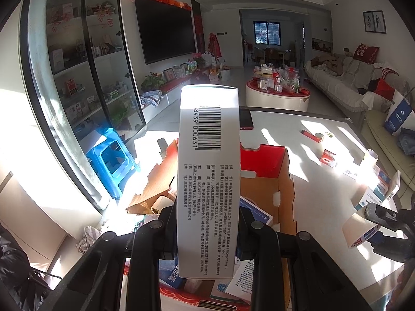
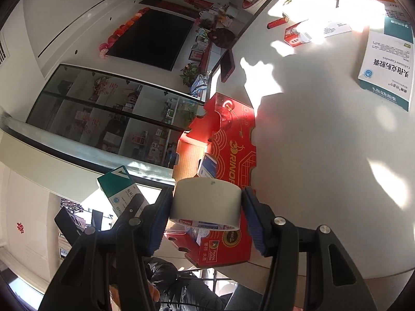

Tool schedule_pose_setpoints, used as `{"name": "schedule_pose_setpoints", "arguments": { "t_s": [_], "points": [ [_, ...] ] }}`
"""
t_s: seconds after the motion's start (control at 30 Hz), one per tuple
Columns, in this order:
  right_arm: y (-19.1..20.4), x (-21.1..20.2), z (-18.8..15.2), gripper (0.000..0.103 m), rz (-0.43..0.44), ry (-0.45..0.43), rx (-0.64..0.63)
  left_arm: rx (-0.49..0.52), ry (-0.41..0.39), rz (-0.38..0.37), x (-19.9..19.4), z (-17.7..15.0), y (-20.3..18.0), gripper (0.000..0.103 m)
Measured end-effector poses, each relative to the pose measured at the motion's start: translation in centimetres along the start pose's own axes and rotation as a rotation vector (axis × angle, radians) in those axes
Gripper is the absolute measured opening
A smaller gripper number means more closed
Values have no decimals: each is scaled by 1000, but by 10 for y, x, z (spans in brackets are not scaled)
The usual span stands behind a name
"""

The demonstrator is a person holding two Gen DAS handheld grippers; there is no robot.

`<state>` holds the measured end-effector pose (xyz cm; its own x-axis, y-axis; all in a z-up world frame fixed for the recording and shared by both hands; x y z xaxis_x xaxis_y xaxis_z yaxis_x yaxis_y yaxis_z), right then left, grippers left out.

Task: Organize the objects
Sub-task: 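Lower the white box and tape roll into the tray and open both tools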

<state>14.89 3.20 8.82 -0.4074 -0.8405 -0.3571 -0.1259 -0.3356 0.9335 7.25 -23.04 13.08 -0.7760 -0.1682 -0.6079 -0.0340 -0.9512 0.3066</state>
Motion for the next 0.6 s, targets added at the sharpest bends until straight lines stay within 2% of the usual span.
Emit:
{"name": "schedule_pose_setpoints", "arguments": {
  "t_s": [0.23, 0.47, 0.5, 0.53, 0.57, 0.6],
  "points": [
    [65, 65, 6, 55, 45, 75, -119, -47, 50, -92, 32, 6, 2, 31],
    [71, 126, 19, 55, 1, 119, -125, -70, 148, -168, 80, 2, 4, 32],
    [72, 131, 21, 56, -3, 129, -127, -61, 164, -165, 86, 1, 3, 42],
    [72, 135, 21, 63, -10, 139, -131, -55, 180, -157, 91, 0, 2, 50],
    [73, 135, 21, 68, -17, 137, -137, -56, 192, -152, 95, -1, 2, 65],
    [75, 131, 21, 76, -20, 121, -153, -63, 199, -154, 97, -2, 2, 68]
  ]
}}
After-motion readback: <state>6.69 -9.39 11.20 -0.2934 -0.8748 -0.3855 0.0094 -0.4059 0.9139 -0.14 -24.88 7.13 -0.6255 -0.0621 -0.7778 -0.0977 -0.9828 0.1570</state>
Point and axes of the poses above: each gripper's, at about its wrist camera, not at the fingertips, and x roughly the way its jaws point, y to its left, z to its top, the point moved 6 cm from there along x, roughly the way its jaws point, and after that the axes turned 15 degrees about x, right-handed, at the moved point
